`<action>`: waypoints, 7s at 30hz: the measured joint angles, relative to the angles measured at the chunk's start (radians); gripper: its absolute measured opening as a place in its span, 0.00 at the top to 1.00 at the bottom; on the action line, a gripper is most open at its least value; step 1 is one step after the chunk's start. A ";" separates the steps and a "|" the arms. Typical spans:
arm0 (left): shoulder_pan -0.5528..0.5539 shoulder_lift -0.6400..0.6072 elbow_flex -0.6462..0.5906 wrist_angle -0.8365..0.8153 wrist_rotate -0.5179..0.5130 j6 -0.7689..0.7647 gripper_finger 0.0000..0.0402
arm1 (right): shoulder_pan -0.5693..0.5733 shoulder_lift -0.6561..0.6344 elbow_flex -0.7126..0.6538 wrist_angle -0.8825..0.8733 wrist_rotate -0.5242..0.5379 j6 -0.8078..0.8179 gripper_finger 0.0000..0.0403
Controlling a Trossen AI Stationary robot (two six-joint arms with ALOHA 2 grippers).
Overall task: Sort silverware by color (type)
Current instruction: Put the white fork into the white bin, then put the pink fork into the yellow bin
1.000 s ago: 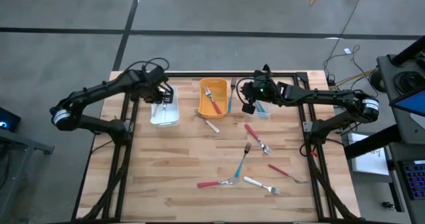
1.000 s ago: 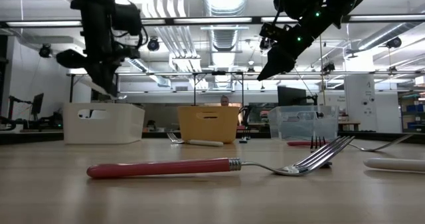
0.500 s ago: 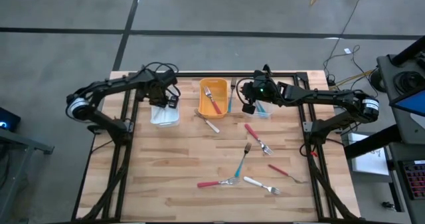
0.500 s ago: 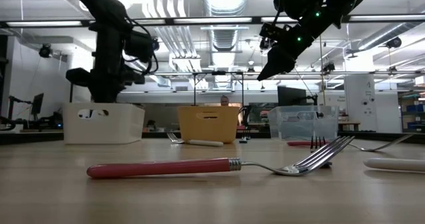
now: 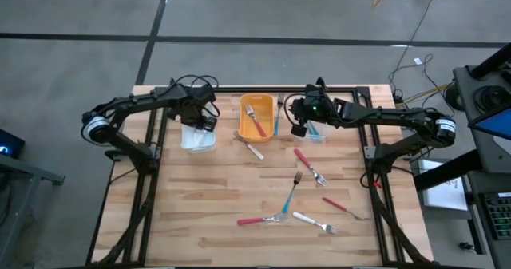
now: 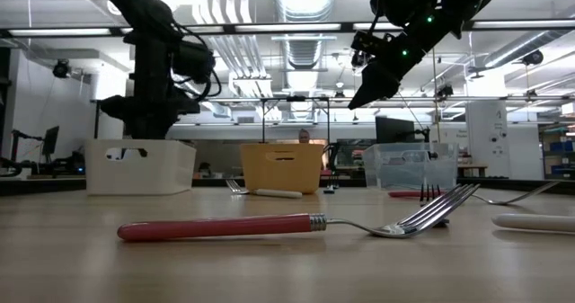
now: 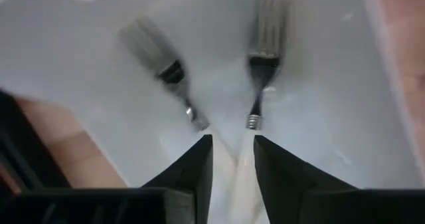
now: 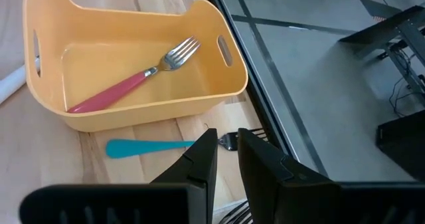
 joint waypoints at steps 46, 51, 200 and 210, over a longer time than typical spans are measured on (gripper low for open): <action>-0.819 -0.645 -0.414 0.980 -0.404 0.862 0.77 | 0.360 0.182 0.351 -1.032 -0.357 1.186 0.87; -0.819 -0.673 -0.416 1.017 -0.404 0.939 0.77 | 0.435 0.225 0.318 -1.103 -0.522 1.267 0.87; -0.812 -0.672 -0.386 1.107 -0.404 1.067 0.77 | 0.024 0.568 0.138 0.856 -0.274 -0.206 0.87; -0.812 -0.672 -0.386 1.099 -0.404 1.066 0.77 | 0.024 0.537 0.138 0.817 -0.274 -0.173 0.87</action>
